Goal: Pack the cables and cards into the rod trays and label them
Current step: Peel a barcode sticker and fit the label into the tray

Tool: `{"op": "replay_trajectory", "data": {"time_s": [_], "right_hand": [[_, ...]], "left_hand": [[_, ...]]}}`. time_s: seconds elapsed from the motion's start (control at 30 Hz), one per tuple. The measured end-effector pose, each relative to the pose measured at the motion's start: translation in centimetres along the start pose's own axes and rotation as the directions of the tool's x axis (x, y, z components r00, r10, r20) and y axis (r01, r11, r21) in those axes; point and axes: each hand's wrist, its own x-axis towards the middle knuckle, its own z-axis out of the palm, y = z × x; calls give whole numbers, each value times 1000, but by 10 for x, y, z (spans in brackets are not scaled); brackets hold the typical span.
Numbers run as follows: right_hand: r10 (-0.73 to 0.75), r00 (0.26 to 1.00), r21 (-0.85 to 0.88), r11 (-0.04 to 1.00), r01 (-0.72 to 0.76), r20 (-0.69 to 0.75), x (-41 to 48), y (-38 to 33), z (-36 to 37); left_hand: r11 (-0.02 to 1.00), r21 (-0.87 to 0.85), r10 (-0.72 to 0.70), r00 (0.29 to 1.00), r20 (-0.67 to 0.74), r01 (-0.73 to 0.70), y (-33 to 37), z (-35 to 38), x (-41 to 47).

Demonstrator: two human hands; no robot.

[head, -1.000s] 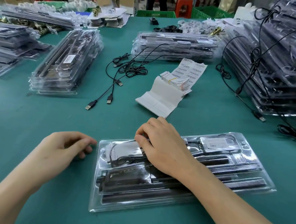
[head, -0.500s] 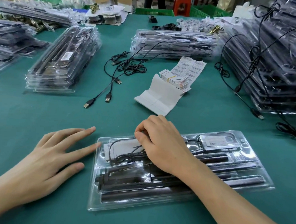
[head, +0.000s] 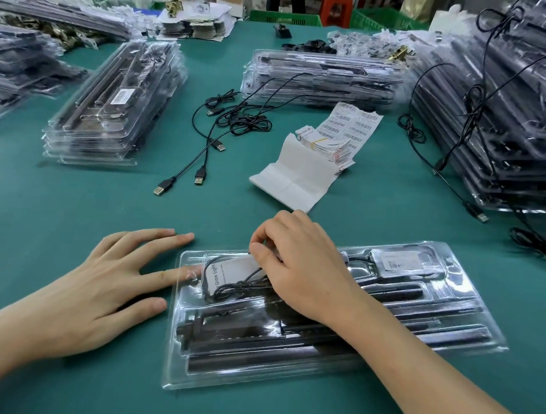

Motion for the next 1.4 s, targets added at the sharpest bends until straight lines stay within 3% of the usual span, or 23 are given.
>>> {"op": "replay_trajectory", "data": {"time_s": [0.13,0.27,0.33,0.53,0.8,0.93,1.2,1.4], "right_hand": [[-22,1000,-46,999,22,-9,-1,1,2],[-26,999,-24,999,25,-31,-1,3,5],[-10,999,16,1000,10,-51,-2,5,5],[41,999,115,993,-39,-15,0,6,0],[82,937,234,957,-169,340,31,8,-29],[57,869,120,984,-132,491,43,10,-38],[-34,747,-78,990,114,664,67,2,-49],[-41,740,-28,996,81,671,70,7,-47]], "left_hand": [[988,-156,-39,992,-123,20,3,-2,-2],[858,-498,-336,871,-358,126,9,-6,3],[831,-525,-391,864,-318,184,18,-5,10],[819,-523,-375,910,-178,235,37,-4,22],[679,-681,-396,918,-25,274,39,-18,32],[625,-699,-429,901,63,347,47,-21,46],[679,-634,-367,919,145,371,58,-23,71],[651,-658,-331,922,202,378,62,-29,81]]}}
